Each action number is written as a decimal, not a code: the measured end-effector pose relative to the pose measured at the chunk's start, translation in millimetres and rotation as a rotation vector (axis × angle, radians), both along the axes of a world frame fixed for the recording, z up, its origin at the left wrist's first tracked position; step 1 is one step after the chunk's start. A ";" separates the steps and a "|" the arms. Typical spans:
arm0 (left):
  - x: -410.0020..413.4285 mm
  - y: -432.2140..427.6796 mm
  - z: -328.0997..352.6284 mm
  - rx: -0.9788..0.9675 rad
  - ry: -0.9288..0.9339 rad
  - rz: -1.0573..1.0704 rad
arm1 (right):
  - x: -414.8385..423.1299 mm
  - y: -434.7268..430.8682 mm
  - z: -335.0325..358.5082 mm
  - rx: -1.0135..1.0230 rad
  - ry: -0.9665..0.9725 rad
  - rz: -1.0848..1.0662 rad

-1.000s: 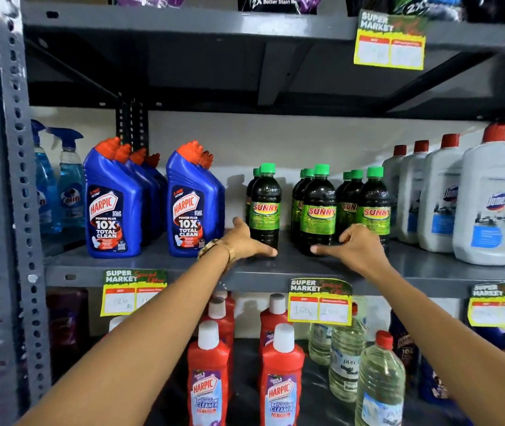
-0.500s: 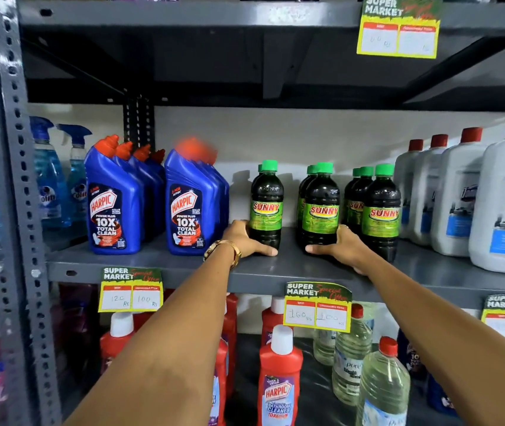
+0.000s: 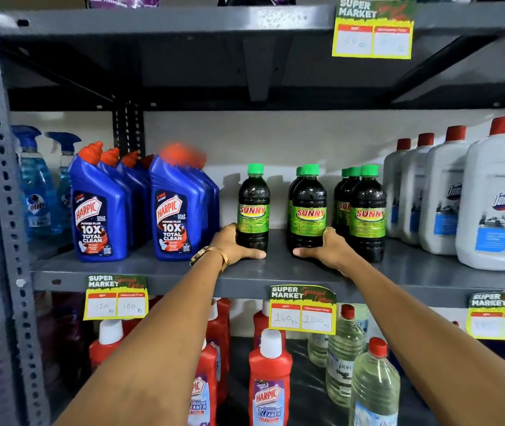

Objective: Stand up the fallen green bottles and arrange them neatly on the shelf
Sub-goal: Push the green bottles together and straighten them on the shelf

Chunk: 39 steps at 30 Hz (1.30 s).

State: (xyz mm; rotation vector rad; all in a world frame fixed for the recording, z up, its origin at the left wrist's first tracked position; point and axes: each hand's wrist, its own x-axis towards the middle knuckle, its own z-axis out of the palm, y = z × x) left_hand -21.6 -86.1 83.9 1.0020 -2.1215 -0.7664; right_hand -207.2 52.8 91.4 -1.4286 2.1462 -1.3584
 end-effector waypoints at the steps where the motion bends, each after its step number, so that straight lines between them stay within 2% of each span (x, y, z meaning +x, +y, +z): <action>1: -0.3 -0.3 -0.9 -0.009 -0.013 0.005 | -0.2 -0.4 0.0 0.013 -0.001 0.003; 10: 0.3 9.7 3.5 0.003 -0.127 0.028 | 2.4 3.7 0.5 -0.008 0.017 -0.012; 14: 6.5 27.2 5.0 -0.081 -0.038 0.094 | 4.6 14.7 0.4 0.054 0.031 0.022; 17: 13.1 48.8 2.5 -0.262 0.118 0.080 | -5.6 36.0 -5.3 0.064 0.088 0.053; 19: 14.2 60.8 2.1 -0.389 0.213 0.002 | -20.6 57.0 -7.4 -0.035 0.101 0.025; 22: 2.0 80.4 5.9 -0.517 0.151 -0.110 | -47.7 83.1 -5.9 -0.299 0.095 -0.179; 24: -14.9 94.4 9.5 -0.620 0.128 -0.124 | -71.5 85.4 -3.9 -0.355 0.005 -0.277; 26: -33.7 107.8 11.6 -0.574 0.092 -0.203 | -89.1 81.4 -1.0 -0.247 -0.122 -0.214; 28: -55.5 118.7 11.6 -0.495 -0.068 -0.315 | -101.9 71.2 -1.5 -0.152 -0.173 -0.093; 30: -80.2 128.2 9.9 -0.469 -0.264 -0.388 | -106.6 63.9 -0.3 -0.091 -0.137 -0.051; 32: -98.8 134.1 6.1 -0.451 -0.366 -0.405 | -107.8 57.1 -0.1 -0.080 -0.071 -0.036; 39: -103.7 129.2 -1.4 -0.336 -0.286 -0.372 | -117.5 49.6 -7.4 -0.101 -0.024 -0.017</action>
